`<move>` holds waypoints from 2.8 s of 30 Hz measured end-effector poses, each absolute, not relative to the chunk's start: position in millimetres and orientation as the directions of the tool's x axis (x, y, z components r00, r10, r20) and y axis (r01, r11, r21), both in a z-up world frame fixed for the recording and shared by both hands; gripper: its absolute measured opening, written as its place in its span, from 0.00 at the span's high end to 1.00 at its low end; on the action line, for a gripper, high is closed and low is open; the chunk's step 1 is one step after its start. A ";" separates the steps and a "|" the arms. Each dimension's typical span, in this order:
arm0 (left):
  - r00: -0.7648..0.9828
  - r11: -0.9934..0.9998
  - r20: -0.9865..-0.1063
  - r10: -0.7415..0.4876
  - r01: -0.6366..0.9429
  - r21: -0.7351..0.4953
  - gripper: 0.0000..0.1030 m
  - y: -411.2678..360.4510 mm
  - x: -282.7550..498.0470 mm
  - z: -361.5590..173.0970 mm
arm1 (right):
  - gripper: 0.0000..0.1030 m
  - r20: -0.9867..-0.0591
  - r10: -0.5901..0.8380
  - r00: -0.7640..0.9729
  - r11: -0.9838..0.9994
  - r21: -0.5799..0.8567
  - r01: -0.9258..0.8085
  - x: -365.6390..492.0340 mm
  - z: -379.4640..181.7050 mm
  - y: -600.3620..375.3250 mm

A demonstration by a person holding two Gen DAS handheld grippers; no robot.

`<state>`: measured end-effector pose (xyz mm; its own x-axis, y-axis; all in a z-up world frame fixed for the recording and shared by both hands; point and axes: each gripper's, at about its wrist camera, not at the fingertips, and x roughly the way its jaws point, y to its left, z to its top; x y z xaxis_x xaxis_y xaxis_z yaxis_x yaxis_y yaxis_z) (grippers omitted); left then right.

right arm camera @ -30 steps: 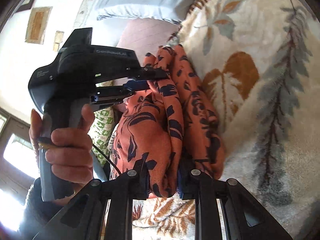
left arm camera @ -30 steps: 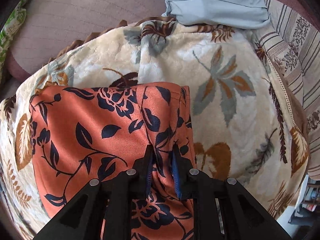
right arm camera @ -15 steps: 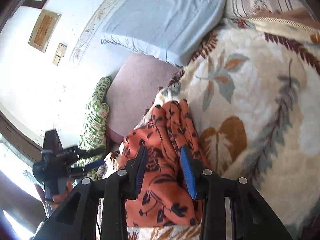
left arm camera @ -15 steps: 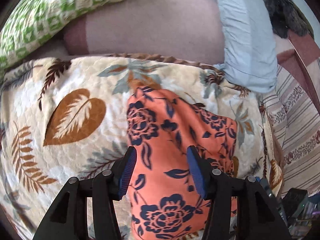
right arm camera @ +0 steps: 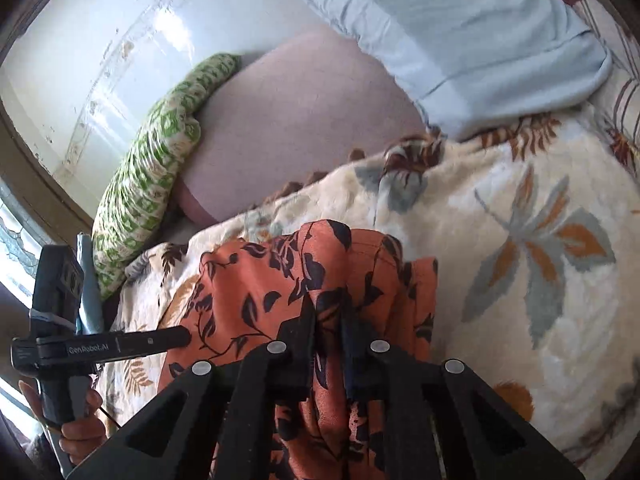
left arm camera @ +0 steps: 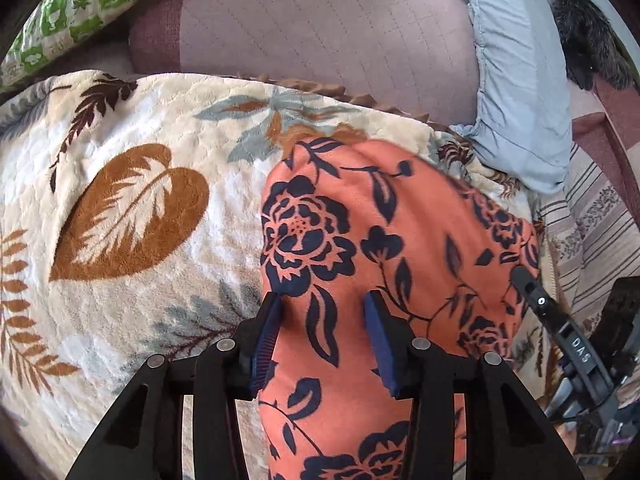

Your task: Fold small clothes

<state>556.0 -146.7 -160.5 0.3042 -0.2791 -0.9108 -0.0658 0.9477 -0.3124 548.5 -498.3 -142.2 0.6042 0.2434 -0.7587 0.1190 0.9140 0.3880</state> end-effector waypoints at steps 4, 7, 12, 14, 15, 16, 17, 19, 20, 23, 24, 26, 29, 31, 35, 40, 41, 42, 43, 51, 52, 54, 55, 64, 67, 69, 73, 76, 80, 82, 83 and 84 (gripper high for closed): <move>0.282 0.967 -0.933 -0.225 -0.055 -0.250 0.56 -164.5 558.3 -182.8 | 0.90 -0.841 0.191 0.506 0.924 0.329 0.197 556.6 -184.3 -510.8; 0.300 0.974 -0.933 -0.196 -0.048 -0.220 0.56 -170.0 554.3 -178.2 | 0.87 -0.824 0.211 0.526 0.908 0.364 0.206 552.0 -180.9 -514.1; 0.321 0.969 -0.925 -0.204 -0.067 -0.237 0.57 -161.9 534.0 -157.9 | 0.83 -0.793 0.259 0.551 0.889 0.419 0.185 529.2 -157.6 -512.2; 0.321 0.965 -0.922 -0.218 -0.069 -0.253 0.58 -160.1 523.5 -150.2 | 0.80 -0.790 0.271 0.550 0.886 0.428 0.178 516.4 -151.1 -508.8; 0.323 0.967 -0.922 -0.211 -0.071 -0.246 0.58 -160.5 517.8 -147.8 | 0.77 -0.789 0.285 0.544 0.882 0.438 0.173 510.1 -149.6 -506.7; 0.327 0.968 -0.922 -0.207 -0.068 -0.241 0.58 -161.1 512.5 -144.6 | 0.76 -0.793 0.292 0.535 0.881 0.441 0.173 504.2 -148.7 -504.5; 0.328 0.970 -0.923 -0.202 -0.063 -0.235 0.58 -161.0 506.8 -141.7 | 0.71 -0.799 0.295 0.524 0.882 0.439 0.173 498.6 -148.2 -502.1; 0.332 0.974 -0.924 -0.189 -0.058 -0.220 0.58 -160.8 493.2 -133.2 | 0.68 -0.812 0.290 0.507 0.888 0.426 0.173 488.0 -148.1 -496.5; 0.335 0.975 -0.924 -0.184 -0.057 -0.214 0.58 -161.3 487.7 -130.3 | 0.66 -0.816 0.291 0.499 0.888 0.424 0.175 483.3 -148.9 -494.4; 0.339 0.978 -0.925 -0.170 -0.054 -0.199 0.58 -160.4 470.5 -120.3 | 0.59 -0.828 0.305 0.471 0.875 0.439 0.205 472.5 -156.5 -490.8; 0.337 0.979 -0.927 -0.166 -0.054 -0.195 0.58 -159.9 464.5 -115.8 | 0.58 -0.829 0.316 0.461 0.869 0.448 0.211 470.3 -159.4 -488.9; 0.318 0.976 -0.930 -0.186 -0.053 -0.213 0.57 -157.7 454.0 -112.0 | 0.58 -0.827 0.334 0.453 0.864 0.461 0.204 467.0 -161.6 -482.6; 0.287 0.961 -0.926 -0.245 -0.054 -0.271 0.56 -152.1 438.9 -113.6 | 0.82 -0.804 0.337 0.490 0.893 0.438 0.104 460.4 -145.8 -467.3; 0.281 0.962 -0.930 -0.238 -0.061 -0.265 0.56 -149.0 431.0 -122.5 | 0.90 -0.781 0.316 0.539 0.910 0.410 0.059 453.7 -133.3 -464.9; 0.199 0.965 -0.956 -0.217 -0.104 -0.241 0.52 -145.9 429.6 -160.2 | 0.90 -0.843 0.226 0.487 0.939 0.322 0.122 452.6 -156.5 -475.5; 0.203 0.941 -0.937 -0.283 -0.128 -0.312 0.52 -129.4 421.7 -153.7 | 0.83 -0.800 0.300 0.520 0.891 0.430 0.147 436.0 -155.5 -491.9; 0.210 0.933 -0.929 -0.306 -0.126 -0.336 0.53 -124.7 418.2 -148.8 | 0.83 -0.779 0.323 0.538 0.866 0.473 0.165 429.7 -152.2 -499.1; 0.220 0.922 -0.916 -0.334 -0.125 -0.366 0.55 -119.7 413.1 -143.7 | 0.81 -0.759 0.353 0.547 0.839 0.515 0.174 424.3 -151.0 -505.5; 0.231 0.914 -0.907 -0.353 -0.123 -0.387 0.54 -116.1 408.0 -140.3 | 0.79 -0.745 0.373 0.553 0.820 0.544 0.180 418.1 -150.6 -510.0; 0.170 0.941 -0.941 -0.292 -0.123 -0.314 0.50 -125.5 397.0 -169.2 | 0.78 -0.851 0.223 0.475 0.923 0.341 0.178 395.1 -176.7 -488.9; 0.162 0.935 -0.938 -0.306 -0.137 -0.328 0.49 -122.6 396.7 -171.0 | 0.75 -0.856 0.227 0.465 0.919 0.347 0.189 394.7 -179.4 -490.4; 0.159 0.917 -0.923 -0.350 -0.145 -0.372 0.50 -114.7 394.1 -165.3 | 0.70 -0.840 0.258 0.477 0.901 0.387 0.194 393.4 -173.0 -496.1; 0.164 0.913 -0.916 -0.367 -0.126 -0.388 0.51 -111.2 393.9 -160.2 | 0.69 -0.832 0.262 0.489 0.896 0.398 0.197 393.5 -166.2 -499.8; 0.300 0.930 -0.906 -0.299 -0.119 -0.347 0.32 -79.6 418.1 -114.4 | 0.17 -0.777 0.255 0.576 0.857 0.457 0.239 448.4 -127.6 -526.4; 0.279 0.929 -0.915 -0.292 -0.144 -0.341 0.32 -88.8 441.8 -112.7 | 0.17 -0.798 0.258 0.545 0.861 0.446 0.244 476.6 -137.5 -523.6; 0.265 0.917 -0.911 -0.317 -0.158 -0.366 0.32 -95.0 461.5 -116.9 | 0.17 -0.809 0.268 0.524 0.861 0.445 0.247 491.1 -148.6 -524.2; 0.252 0.902 -0.900 -0.356 -0.159 -0.402 0.32 -112.3 498.0 -125.8 | 0.17 -0.809 0.297 0.508 0.836 0.477 0.271 508.4 -169.6 -528.9; 0.235 0.907 -0.903 -0.359 -0.139 -0.397 0.32 -127.4 520.4 -138.4 | 0.17 -0.808 0.324 0.493 0.822 0.498 0.276 517.4 -183.6 -530.3; 0.212 0.894 -0.897 -0.388 -0.151 -0.423 0.32 -136.8 535.9 -156.2 | 0.17 -0.775 0.409 0.482 0.805 0.555 0.209 522.6 -195.3 -525.3; 0.204 0.872 -0.882 -0.425 -0.168 -0.460 0.32 -138.3 540.9 -168.2 | 0.17 -0.775 0.432 0.461 0.806 0.561 0.189 523.3 -201.4 -521.8; 0.198 0.864 -0.877 -0.438 -0.176 -0.472 0.32 -138.7 542.7 -174.4 | 0.17 -0.783 0.430 0.450 0.808 0.556 0.194 523.7 -205.9 -521.7; 0.192 0.857 -0.873 -0.449 -0.184 -0.481 0.31 -139.4 544.7 -180.7 | 0.18 -0.785 0.436 0.440 0.805 0.559 0.199 523.6 -210.7 -522.3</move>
<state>544.7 -139.4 -180.7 0.1920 -0.4485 -0.8729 -0.1838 0.8573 -0.4809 523.6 -522.3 -210.7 0.4404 0.4359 -0.7849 0.1992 0.8050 0.5588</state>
